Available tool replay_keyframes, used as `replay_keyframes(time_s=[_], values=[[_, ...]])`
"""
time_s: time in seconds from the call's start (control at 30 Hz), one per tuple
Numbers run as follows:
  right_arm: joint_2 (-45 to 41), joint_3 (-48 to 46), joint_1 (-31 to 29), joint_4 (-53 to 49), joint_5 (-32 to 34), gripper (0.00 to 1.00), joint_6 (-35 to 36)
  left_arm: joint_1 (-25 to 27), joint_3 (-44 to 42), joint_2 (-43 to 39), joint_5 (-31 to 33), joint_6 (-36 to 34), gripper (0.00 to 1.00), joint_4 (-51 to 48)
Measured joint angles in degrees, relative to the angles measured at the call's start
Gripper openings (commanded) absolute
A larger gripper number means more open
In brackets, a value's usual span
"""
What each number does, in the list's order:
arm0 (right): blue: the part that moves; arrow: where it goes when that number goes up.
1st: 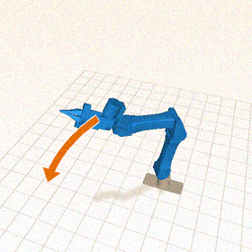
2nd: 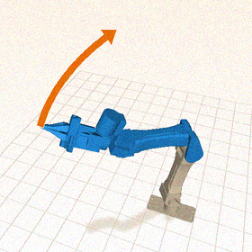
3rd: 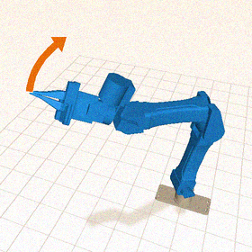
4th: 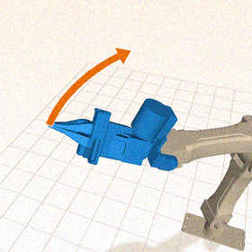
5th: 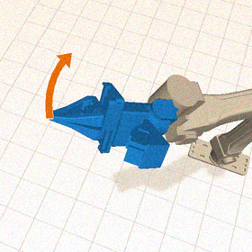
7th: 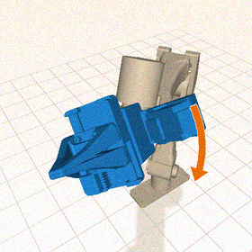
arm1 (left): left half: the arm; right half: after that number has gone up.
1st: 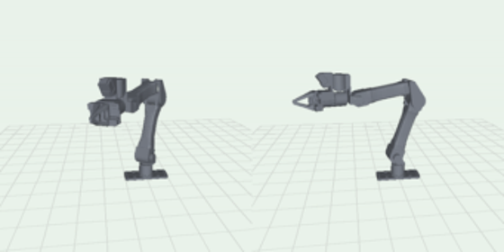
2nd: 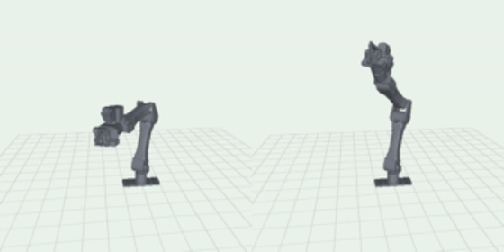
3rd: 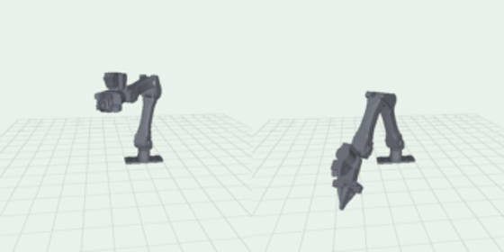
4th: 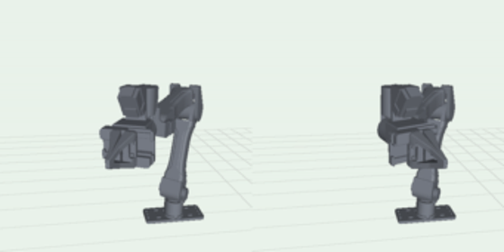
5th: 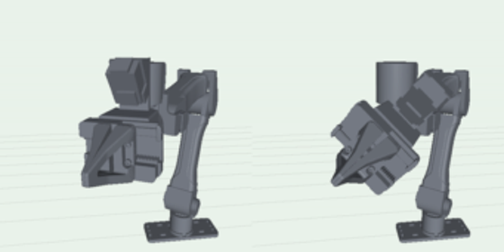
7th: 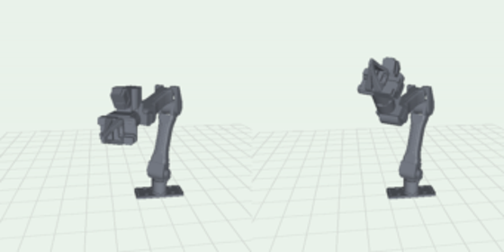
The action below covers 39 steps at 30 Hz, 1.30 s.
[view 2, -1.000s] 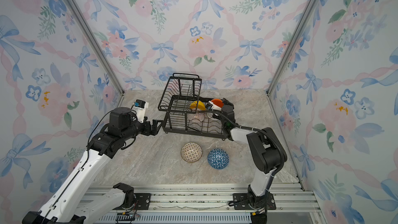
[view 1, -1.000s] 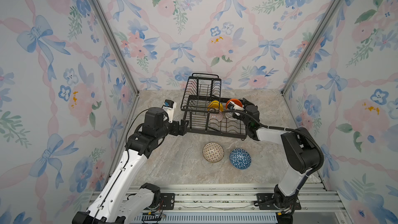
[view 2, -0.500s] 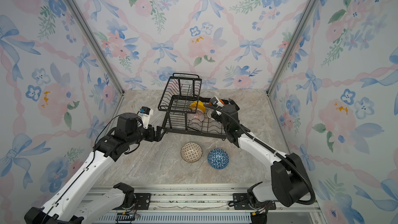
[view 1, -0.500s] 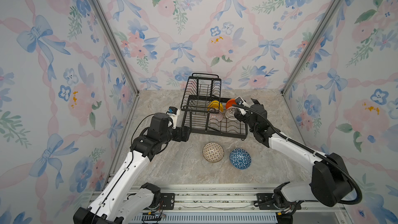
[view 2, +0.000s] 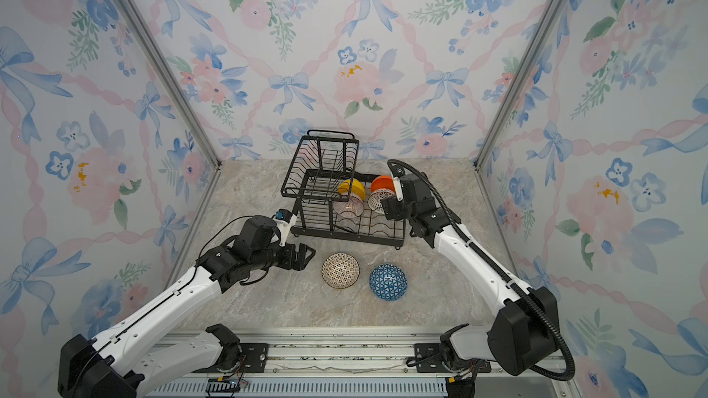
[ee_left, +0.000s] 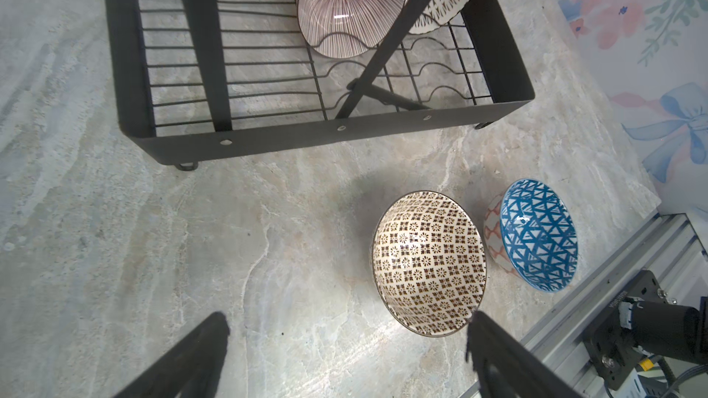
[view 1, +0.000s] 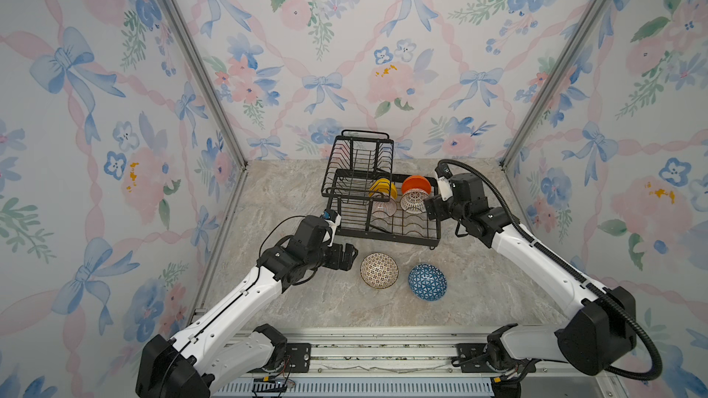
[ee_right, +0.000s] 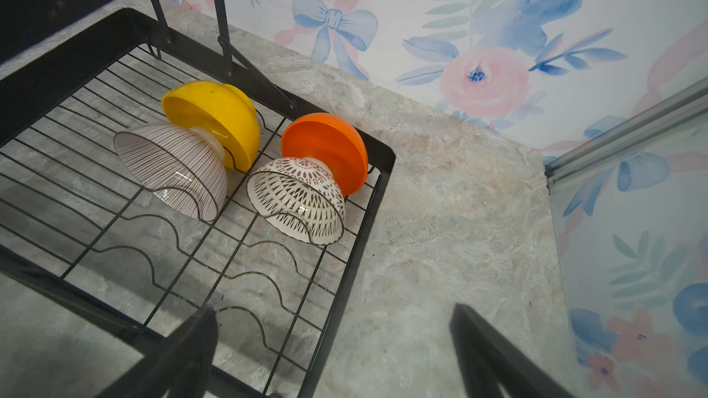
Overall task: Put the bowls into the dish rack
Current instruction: 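Open the right gripper and lift away while the left reaches toward the brown-patterned bowl, then grasp the brown-patterned bowl's rim with the left gripper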
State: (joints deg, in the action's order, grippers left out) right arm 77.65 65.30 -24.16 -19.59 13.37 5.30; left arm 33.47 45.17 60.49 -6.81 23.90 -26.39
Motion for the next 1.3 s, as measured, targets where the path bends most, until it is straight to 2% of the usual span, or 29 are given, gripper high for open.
replay_keyframes(time_s=[0.47,0.83,1.0,1.3], values=[[1.03,0.00,0.13,-2.71,-3.19,0.97,-1.51,5.92,-1.62,13.49,-1.44,4.59,0.98,7.21],[3.41,0.00,0.13,-2.75,-4.00,0.97,-1.49,7.19,-1.62,21.20,-4.44,4.90,0.94,10.47],[4.02,0.00,0.13,-2.75,-4.00,0.97,-1.46,7.82,-1.62,23.74,-4.81,5.44,0.84,11.15],[4.13,0.00,0.13,-2.89,-4.00,0.97,-1.42,8.13,-1.60,24.94,-4.81,6.56,0.57,11.58]])
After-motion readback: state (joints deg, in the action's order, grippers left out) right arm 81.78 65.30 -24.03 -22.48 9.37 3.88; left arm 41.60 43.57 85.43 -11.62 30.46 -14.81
